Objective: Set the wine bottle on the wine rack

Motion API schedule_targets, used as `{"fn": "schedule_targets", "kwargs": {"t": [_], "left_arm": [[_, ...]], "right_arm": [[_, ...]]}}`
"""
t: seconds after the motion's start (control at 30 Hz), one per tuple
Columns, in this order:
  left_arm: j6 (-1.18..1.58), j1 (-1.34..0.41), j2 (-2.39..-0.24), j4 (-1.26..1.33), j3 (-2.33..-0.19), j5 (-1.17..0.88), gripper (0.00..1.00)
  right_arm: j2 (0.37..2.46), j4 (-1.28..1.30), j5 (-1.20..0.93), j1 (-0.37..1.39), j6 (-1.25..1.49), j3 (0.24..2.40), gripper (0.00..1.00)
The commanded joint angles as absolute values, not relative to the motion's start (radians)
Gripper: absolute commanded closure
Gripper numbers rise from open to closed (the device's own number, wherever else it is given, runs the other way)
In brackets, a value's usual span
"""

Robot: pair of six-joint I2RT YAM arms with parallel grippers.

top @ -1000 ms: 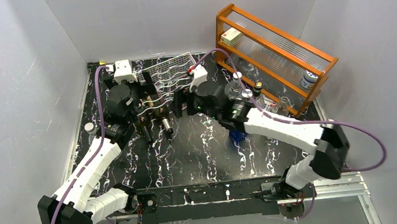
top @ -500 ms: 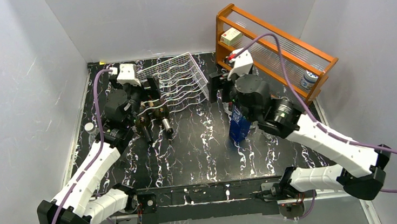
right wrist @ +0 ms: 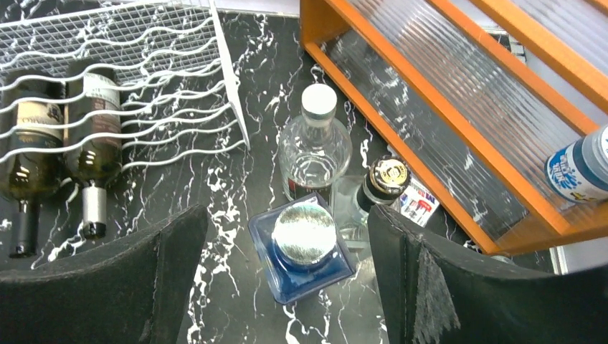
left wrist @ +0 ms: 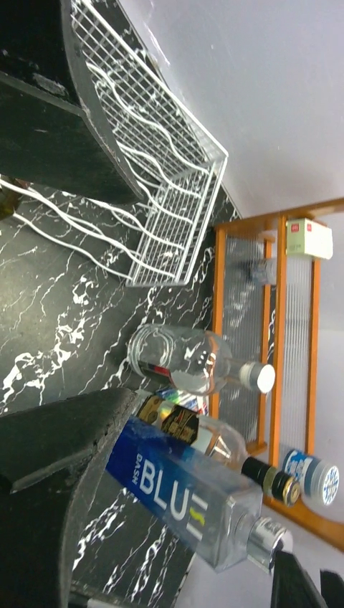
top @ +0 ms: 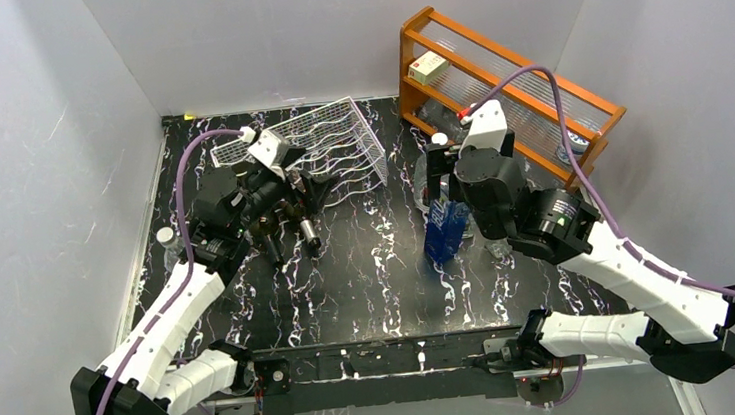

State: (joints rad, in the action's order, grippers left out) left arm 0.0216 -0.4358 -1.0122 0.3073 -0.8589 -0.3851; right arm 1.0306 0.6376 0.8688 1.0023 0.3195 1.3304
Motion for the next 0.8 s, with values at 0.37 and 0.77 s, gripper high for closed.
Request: {"fn": "schedule_targets", "kwargs": {"t": [0.37, 0.77], "left_arm": [[0.032, -0.434, -1.026, 0.363, -0.862, -0.511, 0.02], [0.026, -0.436, -1.026, 0.36, -0.861, -0.512, 0.02]], "right_arm": [[1.058, 0.779, 0.683, 0.929, 0.442, 1.293, 0.03], [1.048, 0.731, 0.43, 0.78, 0.35, 1.235, 0.05]]}}
